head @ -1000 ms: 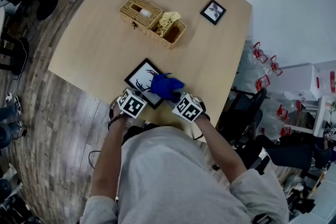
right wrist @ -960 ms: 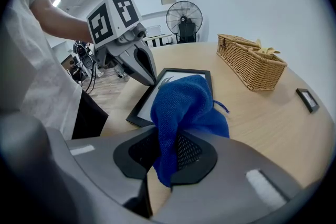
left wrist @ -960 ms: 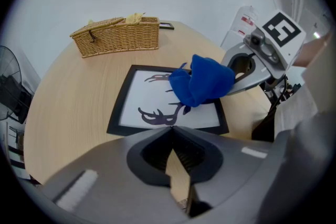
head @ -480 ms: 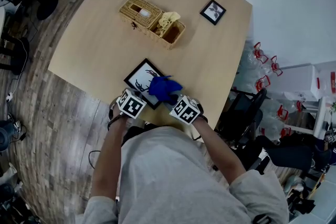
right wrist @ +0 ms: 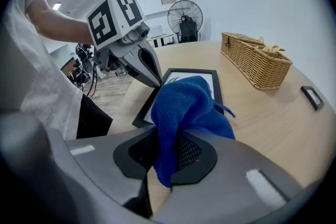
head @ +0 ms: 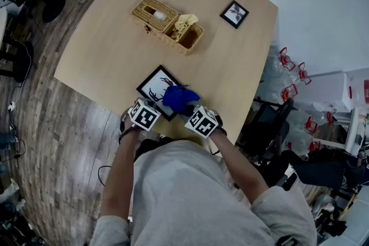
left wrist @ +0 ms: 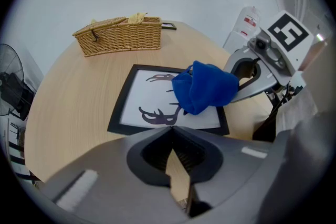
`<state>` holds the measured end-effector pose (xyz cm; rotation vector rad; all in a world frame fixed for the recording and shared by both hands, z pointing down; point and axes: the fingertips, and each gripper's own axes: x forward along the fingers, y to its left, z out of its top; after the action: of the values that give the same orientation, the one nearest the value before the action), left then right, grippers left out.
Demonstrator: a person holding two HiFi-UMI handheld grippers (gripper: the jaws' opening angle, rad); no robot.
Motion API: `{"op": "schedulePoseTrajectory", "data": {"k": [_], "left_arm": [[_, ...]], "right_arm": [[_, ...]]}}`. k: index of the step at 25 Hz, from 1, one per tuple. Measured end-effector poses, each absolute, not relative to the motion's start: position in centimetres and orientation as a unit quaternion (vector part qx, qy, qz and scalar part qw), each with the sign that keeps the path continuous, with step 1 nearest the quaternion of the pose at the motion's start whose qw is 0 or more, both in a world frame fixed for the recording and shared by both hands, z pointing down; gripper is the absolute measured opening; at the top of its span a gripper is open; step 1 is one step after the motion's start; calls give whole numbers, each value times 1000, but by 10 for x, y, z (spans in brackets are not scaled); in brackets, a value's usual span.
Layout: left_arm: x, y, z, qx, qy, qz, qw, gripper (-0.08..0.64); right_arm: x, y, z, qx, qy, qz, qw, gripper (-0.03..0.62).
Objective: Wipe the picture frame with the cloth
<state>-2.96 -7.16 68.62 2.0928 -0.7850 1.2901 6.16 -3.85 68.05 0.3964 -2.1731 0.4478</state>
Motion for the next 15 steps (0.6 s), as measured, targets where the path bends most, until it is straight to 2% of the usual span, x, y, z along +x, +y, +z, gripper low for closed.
{"op": "schedulePoseTrajectory", "data": {"k": [15], "left_arm": [[-29,-72,686,779,-285,484,279,52]], "right_arm": [[40,-56,686,149,-868,179,439,46]]}}
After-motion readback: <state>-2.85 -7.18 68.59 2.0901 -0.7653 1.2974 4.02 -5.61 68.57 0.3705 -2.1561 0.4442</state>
